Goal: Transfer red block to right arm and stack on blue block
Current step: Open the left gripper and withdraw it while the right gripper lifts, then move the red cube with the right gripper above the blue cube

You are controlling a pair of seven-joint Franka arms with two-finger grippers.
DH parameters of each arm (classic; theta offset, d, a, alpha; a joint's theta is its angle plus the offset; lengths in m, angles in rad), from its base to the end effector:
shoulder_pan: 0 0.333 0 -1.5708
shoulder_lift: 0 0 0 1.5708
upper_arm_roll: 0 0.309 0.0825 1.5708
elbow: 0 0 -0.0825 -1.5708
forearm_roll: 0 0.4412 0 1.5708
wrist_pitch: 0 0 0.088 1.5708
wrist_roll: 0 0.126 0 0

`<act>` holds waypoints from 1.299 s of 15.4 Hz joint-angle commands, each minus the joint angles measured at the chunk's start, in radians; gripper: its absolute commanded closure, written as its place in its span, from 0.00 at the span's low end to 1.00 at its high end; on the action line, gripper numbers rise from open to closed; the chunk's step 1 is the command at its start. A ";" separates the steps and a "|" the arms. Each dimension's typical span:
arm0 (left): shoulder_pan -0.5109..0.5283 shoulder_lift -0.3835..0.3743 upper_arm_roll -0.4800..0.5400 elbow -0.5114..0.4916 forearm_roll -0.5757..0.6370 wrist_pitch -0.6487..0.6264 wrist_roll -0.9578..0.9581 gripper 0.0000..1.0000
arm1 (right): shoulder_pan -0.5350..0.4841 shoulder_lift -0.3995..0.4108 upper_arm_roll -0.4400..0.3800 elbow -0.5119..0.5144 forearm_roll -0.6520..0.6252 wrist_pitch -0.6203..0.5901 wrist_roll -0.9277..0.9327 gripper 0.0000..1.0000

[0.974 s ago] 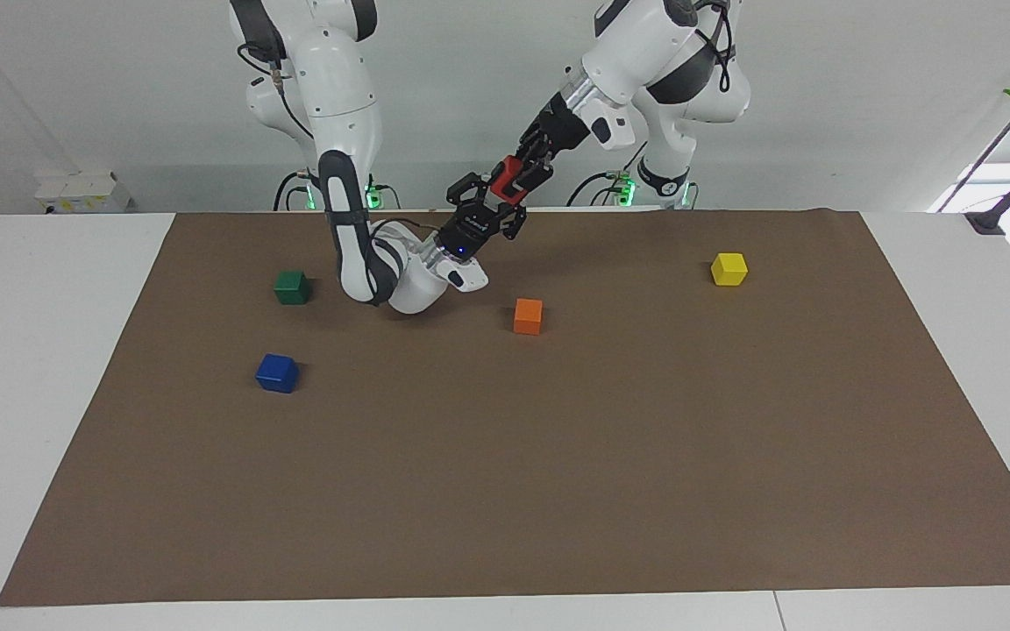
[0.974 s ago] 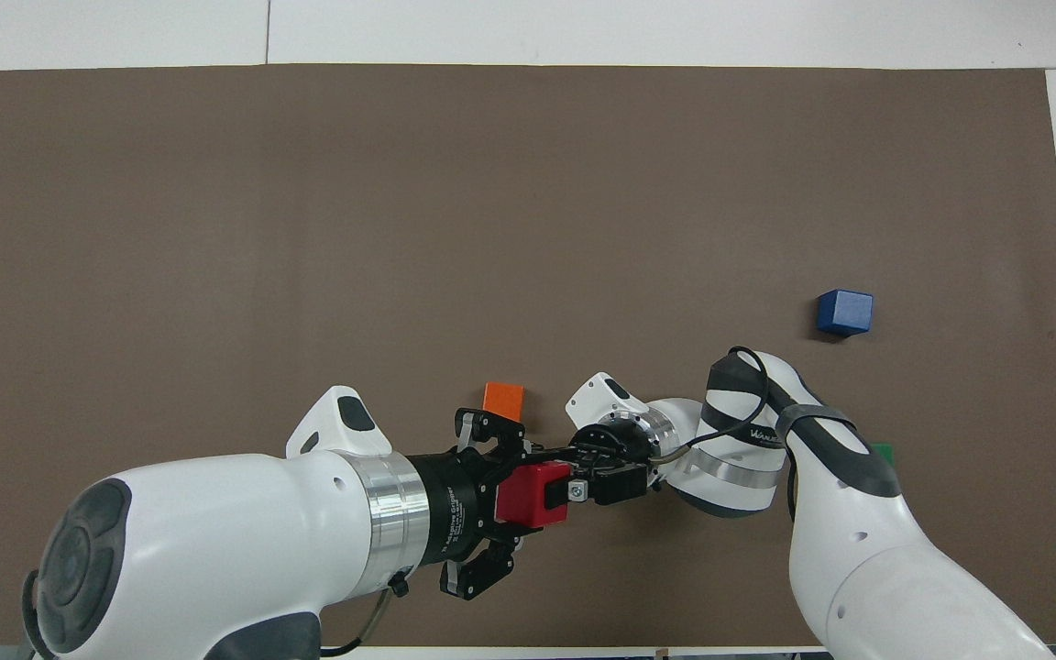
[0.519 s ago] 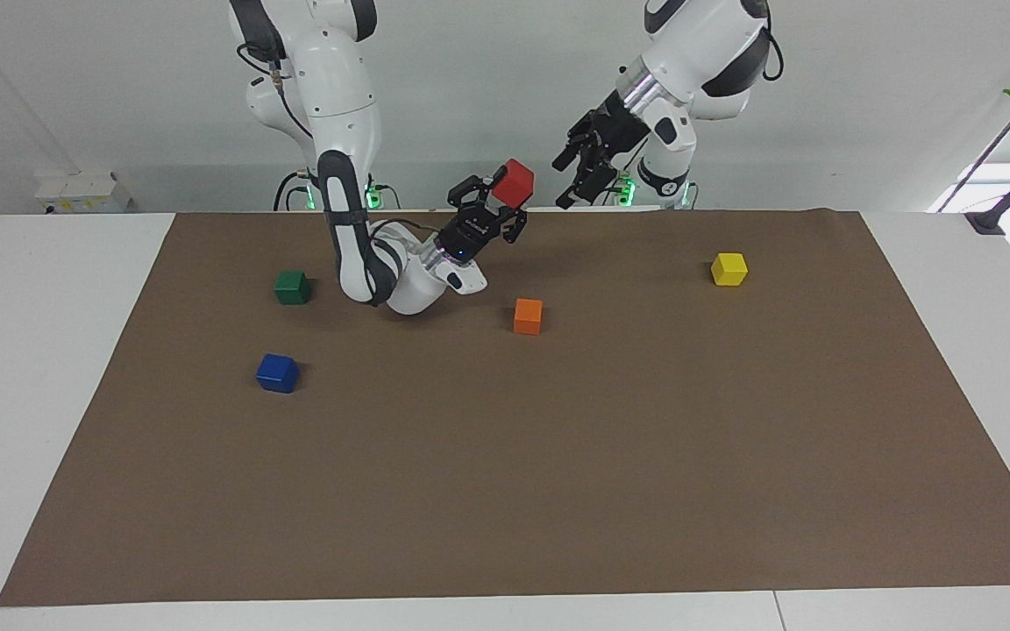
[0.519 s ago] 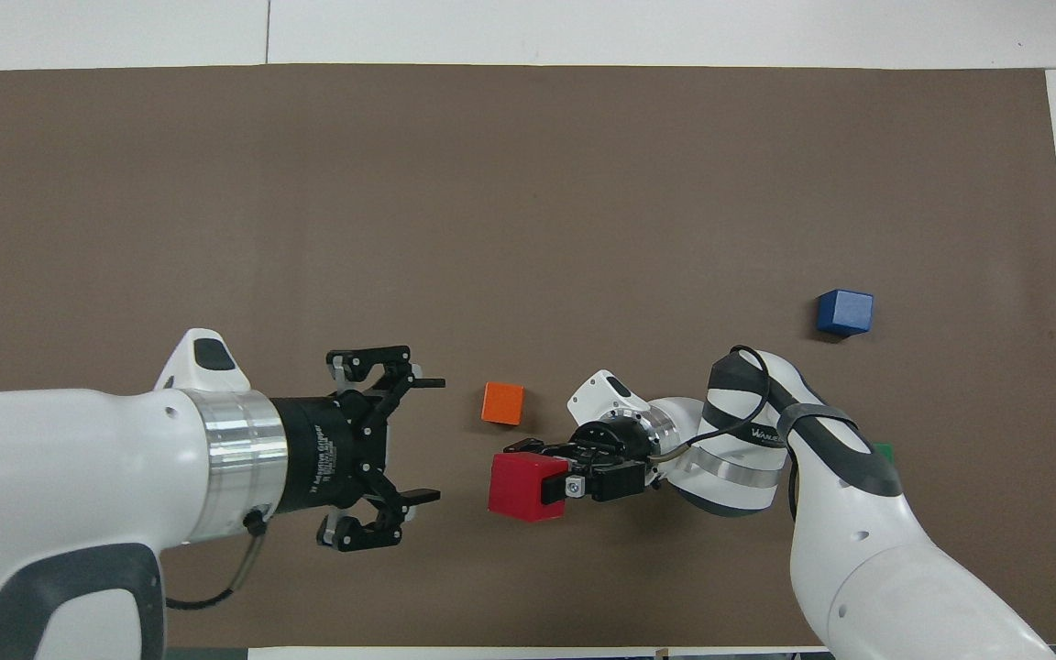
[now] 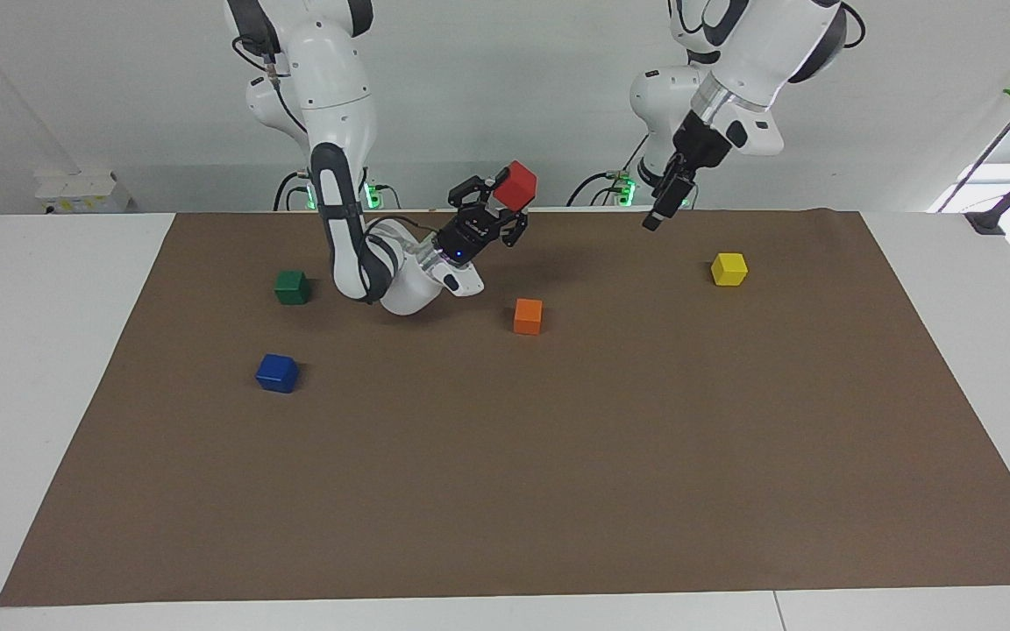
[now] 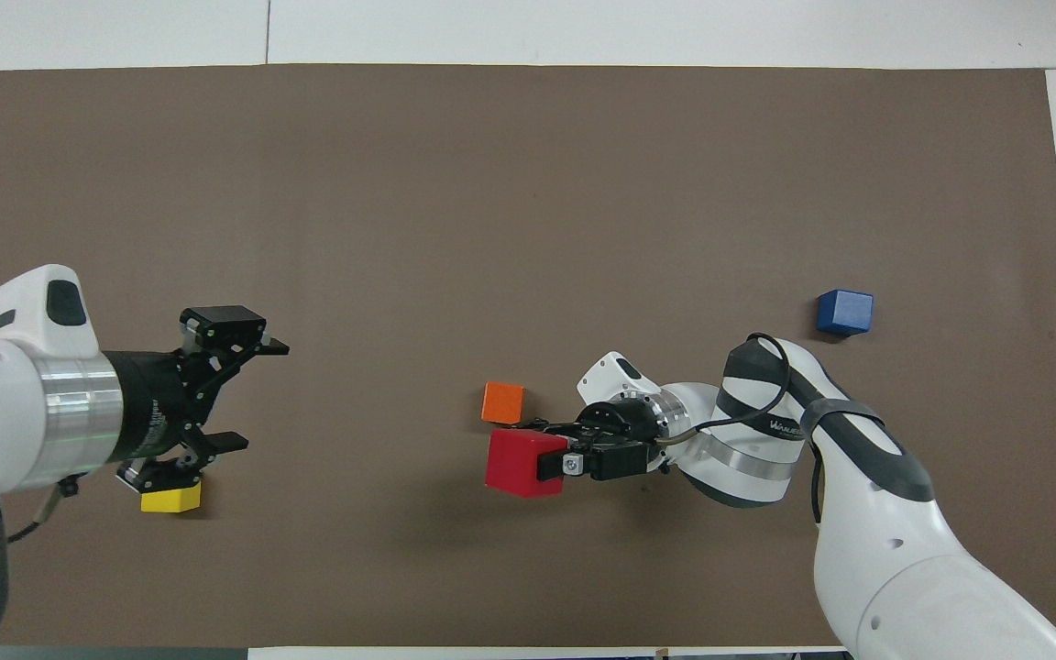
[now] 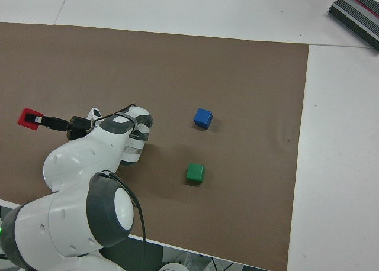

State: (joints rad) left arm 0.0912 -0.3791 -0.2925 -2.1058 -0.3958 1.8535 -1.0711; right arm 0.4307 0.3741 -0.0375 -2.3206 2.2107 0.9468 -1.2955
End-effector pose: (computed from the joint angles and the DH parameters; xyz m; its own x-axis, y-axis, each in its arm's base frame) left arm 0.4992 -0.1527 0.5443 0.5703 0.7976 -0.1965 0.8181 -0.5301 0.2230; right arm 0.4479 0.3198 0.2684 0.9806 -0.0723 0.1820 0.1765 0.7287 -0.6617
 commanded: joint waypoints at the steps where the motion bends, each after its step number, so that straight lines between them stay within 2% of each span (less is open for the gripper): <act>1: 0.074 0.052 -0.007 0.120 0.194 -0.120 0.254 0.00 | -0.044 -0.081 0.002 0.000 0.006 0.093 0.106 1.00; 2: 0.071 0.075 -0.005 0.156 0.268 -0.137 0.355 0.00 | -0.058 -0.102 0.001 0.001 0.006 0.134 0.143 1.00; 5: 0.094 0.114 0.030 0.211 0.293 -0.180 0.590 0.00 | -0.079 -0.136 -0.001 0.026 -0.012 0.263 0.200 1.00; 7: 0.096 0.170 0.033 0.262 0.296 -0.207 0.707 0.00 | -0.089 -0.142 -0.001 0.058 -0.040 0.335 0.223 1.00; 10: 0.094 0.232 0.033 0.340 0.313 -0.250 0.770 0.00 | -0.102 -0.202 -0.002 0.092 -0.083 0.490 0.300 1.00; 13: 0.046 0.353 0.038 0.484 0.387 -0.329 0.810 0.00 | -0.116 -0.277 -0.004 0.133 -0.172 0.659 0.405 1.00; 16: -0.085 0.358 0.208 0.491 0.382 -0.346 0.816 0.00 | -0.130 -0.329 -0.004 0.170 -0.302 0.794 0.517 1.00; 20: -0.090 0.368 0.217 0.490 0.384 -0.332 0.879 0.00 | -0.138 -0.368 -0.008 0.191 -0.498 0.897 0.614 1.00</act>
State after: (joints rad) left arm 0.0258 -0.0295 -0.0928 -1.6485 -0.0371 1.5431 -0.2328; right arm 0.3063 0.0242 -0.0495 -2.1385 1.8062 1.8118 -0.7392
